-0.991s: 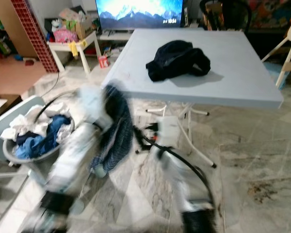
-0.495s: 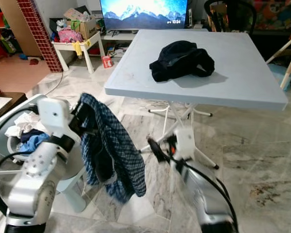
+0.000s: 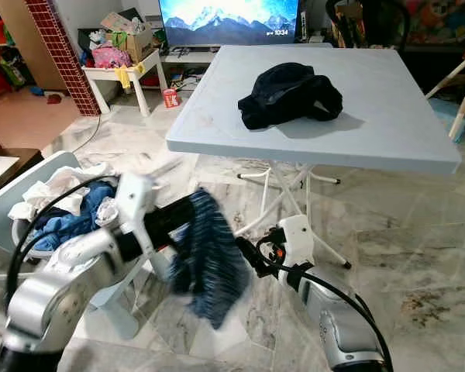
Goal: Hang hanger
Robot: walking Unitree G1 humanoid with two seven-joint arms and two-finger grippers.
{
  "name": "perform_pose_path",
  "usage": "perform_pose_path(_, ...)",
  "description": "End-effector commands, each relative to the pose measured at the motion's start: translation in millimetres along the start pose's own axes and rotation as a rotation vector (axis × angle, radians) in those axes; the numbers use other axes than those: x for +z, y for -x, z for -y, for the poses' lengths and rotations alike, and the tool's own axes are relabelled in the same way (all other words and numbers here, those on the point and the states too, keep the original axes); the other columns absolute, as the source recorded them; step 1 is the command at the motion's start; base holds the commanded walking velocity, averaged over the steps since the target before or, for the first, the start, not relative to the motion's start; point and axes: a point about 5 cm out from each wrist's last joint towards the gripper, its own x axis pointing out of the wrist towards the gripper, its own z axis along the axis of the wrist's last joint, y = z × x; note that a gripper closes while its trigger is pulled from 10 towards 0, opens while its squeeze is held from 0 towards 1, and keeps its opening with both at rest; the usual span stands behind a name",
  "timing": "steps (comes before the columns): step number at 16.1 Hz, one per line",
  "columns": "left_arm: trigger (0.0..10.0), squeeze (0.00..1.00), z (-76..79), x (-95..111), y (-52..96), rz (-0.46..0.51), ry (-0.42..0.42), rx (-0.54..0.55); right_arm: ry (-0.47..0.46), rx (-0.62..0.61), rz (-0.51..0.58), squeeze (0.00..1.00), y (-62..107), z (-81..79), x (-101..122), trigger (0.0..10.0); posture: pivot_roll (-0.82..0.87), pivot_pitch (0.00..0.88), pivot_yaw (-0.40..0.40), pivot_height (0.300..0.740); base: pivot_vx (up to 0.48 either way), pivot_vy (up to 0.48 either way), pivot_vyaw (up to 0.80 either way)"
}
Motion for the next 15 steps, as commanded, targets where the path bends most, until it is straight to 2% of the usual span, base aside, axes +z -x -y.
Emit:
perform_pose_path(1, 10.0, 0.0, 0.0, 4.0, -0.7, -0.012, -0.002, -0.04, -0.002, 0.025, 0.005, 0.0, -1.4, -4.2, 2.8, 10.0, -0.05, 0.017, 0.102, 0.74, 0.0, 0.0, 0.0)
perform_pose_path(2, 10.0, 0.0, -0.8, 10.9, -3.5, 0.014, -0.009, -0.042, -0.01, 0.046, 0.002, 0.0, -1.5, -7.3, 2.0, 10.0, -0.05, 0.017, 0.103, 0.74, 0.0, 0.0, 0.0)
perform_pose_path(3, 10.0, 0.0, 0.1, 20.3, -8.0, 0.032, -0.012, -0.081, -0.034, 0.129, -0.017, 0.0, -1.5, -19.4, -0.6, 10.0, -0.05, 0.015, 0.103, 0.74, 0.0, 0.0, 0.0)
perform_pose_path(4, 10.0, 0.0, -0.2, 23.1, -10.1, 0.036, -0.026, -0.088, -0.037, 0.17, -0.03, 0.0, -0.6, -24.3, -1.5, 10.0, -0.05, 0.014, 0.104, 0.74, 0.0, 0.0, 0.0)
perform_pose_path(6, 10.0, 0.0, -4.2, 25.8, -15.0, 0.038, -0.041, -0.085, -0.021, 0.244, -0.04, 0.0, 5.2, -27.0, -0.5, 10.0, -0.06, 0.012, 0.107, 0.74, 0.0, 0.0, 0.0)
perform_pose_path(7, 10.0, 0.0, -4.9, 27.0, -15.8, 0.043, -0.046, -0.083, -0.016, 0.243, -0.035, 0.0, 8.0, -22.5, 2.0, 10.0, -0.06, 0.012, 0.109, 0.74, 0.0, 0.0, 0.0)
perform_pose_path(10, 10.0, 0.0, -12.2, 27.9, -17.4, 0.052, -0.051, -0.02, 0.028, 0.05, 0.039, 0.0, 15.8, 21.1, 26.8, 10.0, -0.06, 0.014, 0.112, 0.74, 0.0, 0.0, 0.0)
perform_pose_path(11, 10.0, 0.0, -14.3, 28.3, -17.7, 0.056, -0.053, -0.005, 0.026, 0.017, 0.102, 0.0, 21.6, 32.2, 42.8, 10.0, -0.07, 0.013, 0.114, 0.74, 0.0, 0.0, 0.0)
perform_pose_path(12, 10.0, 0.0, -14.7, 28.2, -18.2, 0.056, -0.054, -0.005, 0.031, 0.023, 0.112, 0.0, 23.2, 32.8, 46.3, 10.0, -0.07, 0.011, 0.115, 0.74, 0.0, 0.0, 0.0)
perform_pose_path(14, 10.0, 0.0, -16.2, 28.2, -20.6, 0.058, -0.058, 0.009, -0.031, 0.135, 0.147, 0.0, 26.1, 19.7, 52.8, 10.0, -0.07, 0.01, 0.117, 0.74, 0.0, 0.0, 0.0)
perform_pose_path(15, 10.0, 0.0, -15.2, 28.4, -21.6, 0.06, -0.058, 0.002, -0.034, 0.281, 0.123, 0.0, 28.8, -2.3, 47.8, 10.0, -0.07, 0.009, 0.119, 0.74, 0.0, 0.0, 0.0)
